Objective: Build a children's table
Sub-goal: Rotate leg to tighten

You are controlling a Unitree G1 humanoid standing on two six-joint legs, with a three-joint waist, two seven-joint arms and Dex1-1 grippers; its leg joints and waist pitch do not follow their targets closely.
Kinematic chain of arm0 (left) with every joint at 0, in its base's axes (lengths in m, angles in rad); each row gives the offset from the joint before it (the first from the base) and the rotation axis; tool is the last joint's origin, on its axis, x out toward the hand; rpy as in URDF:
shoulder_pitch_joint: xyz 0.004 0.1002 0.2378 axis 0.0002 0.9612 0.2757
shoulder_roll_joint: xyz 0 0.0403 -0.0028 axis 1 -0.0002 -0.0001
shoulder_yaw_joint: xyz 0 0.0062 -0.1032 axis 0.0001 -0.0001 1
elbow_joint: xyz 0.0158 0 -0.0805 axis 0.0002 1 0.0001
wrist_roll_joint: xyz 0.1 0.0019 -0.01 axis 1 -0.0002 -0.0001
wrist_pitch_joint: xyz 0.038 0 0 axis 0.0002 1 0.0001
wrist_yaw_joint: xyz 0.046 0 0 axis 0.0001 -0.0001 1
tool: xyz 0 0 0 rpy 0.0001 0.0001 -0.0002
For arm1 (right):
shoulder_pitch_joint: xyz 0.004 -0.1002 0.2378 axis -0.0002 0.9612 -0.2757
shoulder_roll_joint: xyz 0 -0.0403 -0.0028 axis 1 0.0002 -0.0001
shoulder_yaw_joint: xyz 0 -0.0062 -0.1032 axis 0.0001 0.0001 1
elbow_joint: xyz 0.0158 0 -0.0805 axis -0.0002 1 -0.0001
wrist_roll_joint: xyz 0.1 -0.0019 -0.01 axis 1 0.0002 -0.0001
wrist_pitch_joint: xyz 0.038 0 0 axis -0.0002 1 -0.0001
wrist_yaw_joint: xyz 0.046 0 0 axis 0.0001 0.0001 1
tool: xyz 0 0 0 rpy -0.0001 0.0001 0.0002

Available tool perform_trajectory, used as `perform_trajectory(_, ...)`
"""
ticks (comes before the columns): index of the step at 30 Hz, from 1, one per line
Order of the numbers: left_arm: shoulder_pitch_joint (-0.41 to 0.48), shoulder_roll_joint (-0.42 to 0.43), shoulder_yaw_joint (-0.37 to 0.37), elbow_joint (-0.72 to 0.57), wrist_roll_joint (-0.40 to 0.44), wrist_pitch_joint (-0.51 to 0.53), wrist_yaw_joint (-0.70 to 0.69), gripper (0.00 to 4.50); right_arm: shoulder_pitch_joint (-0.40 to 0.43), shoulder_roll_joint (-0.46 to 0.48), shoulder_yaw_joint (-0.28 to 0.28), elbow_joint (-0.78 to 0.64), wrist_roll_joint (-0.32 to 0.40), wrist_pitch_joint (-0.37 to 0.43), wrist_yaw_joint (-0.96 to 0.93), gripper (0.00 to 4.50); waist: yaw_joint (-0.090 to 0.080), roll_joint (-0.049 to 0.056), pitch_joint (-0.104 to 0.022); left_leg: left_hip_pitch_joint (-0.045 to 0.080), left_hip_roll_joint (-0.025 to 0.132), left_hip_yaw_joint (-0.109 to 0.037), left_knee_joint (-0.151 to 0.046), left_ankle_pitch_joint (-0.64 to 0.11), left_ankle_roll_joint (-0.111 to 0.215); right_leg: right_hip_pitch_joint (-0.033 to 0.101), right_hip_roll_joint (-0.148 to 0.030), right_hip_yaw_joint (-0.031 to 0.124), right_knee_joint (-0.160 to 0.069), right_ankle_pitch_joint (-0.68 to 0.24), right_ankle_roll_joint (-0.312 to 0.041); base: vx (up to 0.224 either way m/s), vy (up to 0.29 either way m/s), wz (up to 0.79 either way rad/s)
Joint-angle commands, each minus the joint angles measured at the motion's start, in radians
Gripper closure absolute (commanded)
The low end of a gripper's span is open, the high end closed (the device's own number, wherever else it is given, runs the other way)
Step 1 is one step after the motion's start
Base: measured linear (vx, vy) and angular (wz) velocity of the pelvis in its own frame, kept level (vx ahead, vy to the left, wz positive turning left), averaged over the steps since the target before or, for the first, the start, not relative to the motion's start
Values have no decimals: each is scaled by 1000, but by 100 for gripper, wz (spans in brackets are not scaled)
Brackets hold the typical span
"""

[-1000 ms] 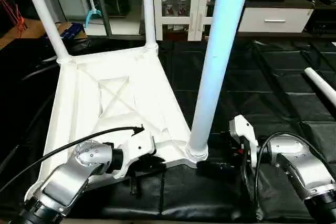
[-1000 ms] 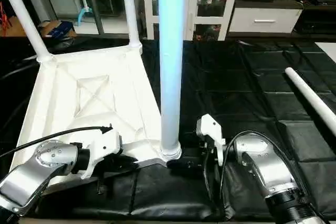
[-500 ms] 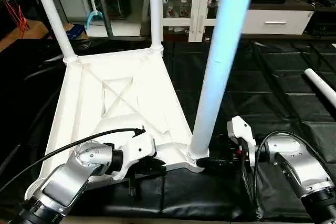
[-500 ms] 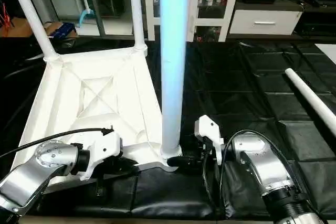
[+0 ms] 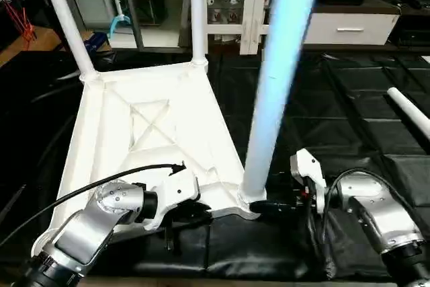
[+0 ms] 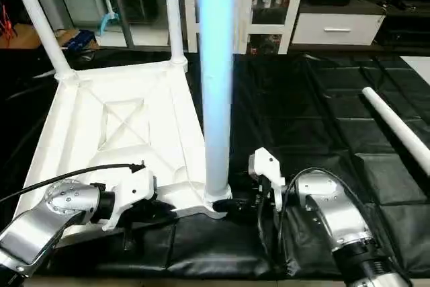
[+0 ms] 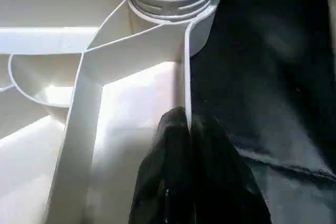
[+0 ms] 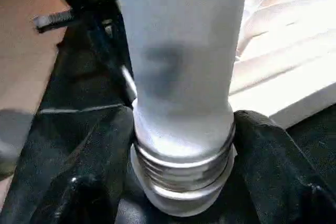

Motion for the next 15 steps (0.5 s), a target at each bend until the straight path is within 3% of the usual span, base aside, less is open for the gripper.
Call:
perform_trajectory(1, -9, -44, -46, 45, 23, 25, 44, 450, -29, 45, -23, 41, -36, -6, -134, 185, -10, -9, -34, 28, 58, -41, -85, -469, -24, 7, -55, 41, -92, -465, -169, 0, 0, 0)
perform_trajectory(5, -51, -121, -12, 104, 46, 73, 162, 450, -29, 119, -46, 78, -74, -3, -315, 185, -28, -9, -27, 33, 53, -55, -86, -560, -61, -1, -58, 29, -110, -624, -102, -48, 5, -7)
perform_trajectory(6, -66, -152, -2, 127, 56, 85, 202, 450, -33, 145, -51, 98, -102, -10, -393, 185, -40, -11, -24, 35, 49, -59, -84, -597, -65, -5, -55, 20, -117, -667, -79, -69, 10, -12)
perform_trajectory(7, -66, -152, -2, 127, 56, 85, 202, 450, -33, 145, -51, 98, -102, -10, -393, 185, -50, -10, -21, 39, 46, -63, -81, -632, -69, -8, -56, 11, -126, -710, -56, -78, 16, -13)
perform_trajectory(8, -83, -192, 11, 149, 62, 105, 248, 450, -41, 176, -61, 122, -129, -10, -480, 185, -60, -3, -16, 53, 45, -66, -78, -683, -72, -16, -50, -7, -143, -737, -37, -90, 23, -9)
perform_trajectory(9, -95, -219, 19, 164, 65, 120, 280, 450, -47, 199, -74, 138, -144, -4, -555, 186, -68, 2, -14, 61, 45, -70, -80, -719, -75, -15, -45, -21, -148, -731, -31, -90, 23, -9)
perform_trajectory(10, -107, -252, 31, 180, 67, 141, 320, 450, -52, 226, -90, 151, -146, 14, -622, 186, -77, 13, -6, 55, 52, -80, -101, -794, -84, 1, -32, -46, -145, -687, -26, -77, 33, -8)
perform_trajectory(11, -115, -270, 37, 190, 68, 149, 342, 450, -55, 243, -100, 158, -147, 24, -662, 186, -82, 20, 0, 44, 62, -82, -130, -856, -96, 21, -20, -65, -125, -625, -34, -110, 45, -15)
perform_trajectory(12, -129, -305, 46, 211, 73, 159, 382, 450, -60, 277, -120, 171, -155, 35, -748, 186, -13, 35, -6, -70, 90, -44, -250, -961, -122, 125, 4, -42, 109, -238, -79, -110, 45, -15)
perform_trajectory(13, -137, -326, 50, 224, 77, 165, 407, 450, -62, 297, -126, 178, -157, 39, -781, 186, -1, 20, -10, -49, 85, -16, -253, -917, -103, 104, 7, -20, 119, -235, -73, -133, 18, 3)
perform_trajectory(14, -138, -327, 51, 224, 77, 165, 408, 450, -62, 298, -127, 179, -157, 39, -783, 186, -14, -11, -26, 1, 64, -6, -206, -789, -97, 75, -11, 20, 86, -389, -58, -15, -90, 13)
perform_trajectory(15, -152, -367, 53, 248, 85, 172, 446, 450, -63, 338, -127, 184, -173, 24, -848, 186, -29, -59, -22, 121, 11, -49, 95, -423, -67, -91, -169, 57, -163, -1001, -54, -15, -90, 13)
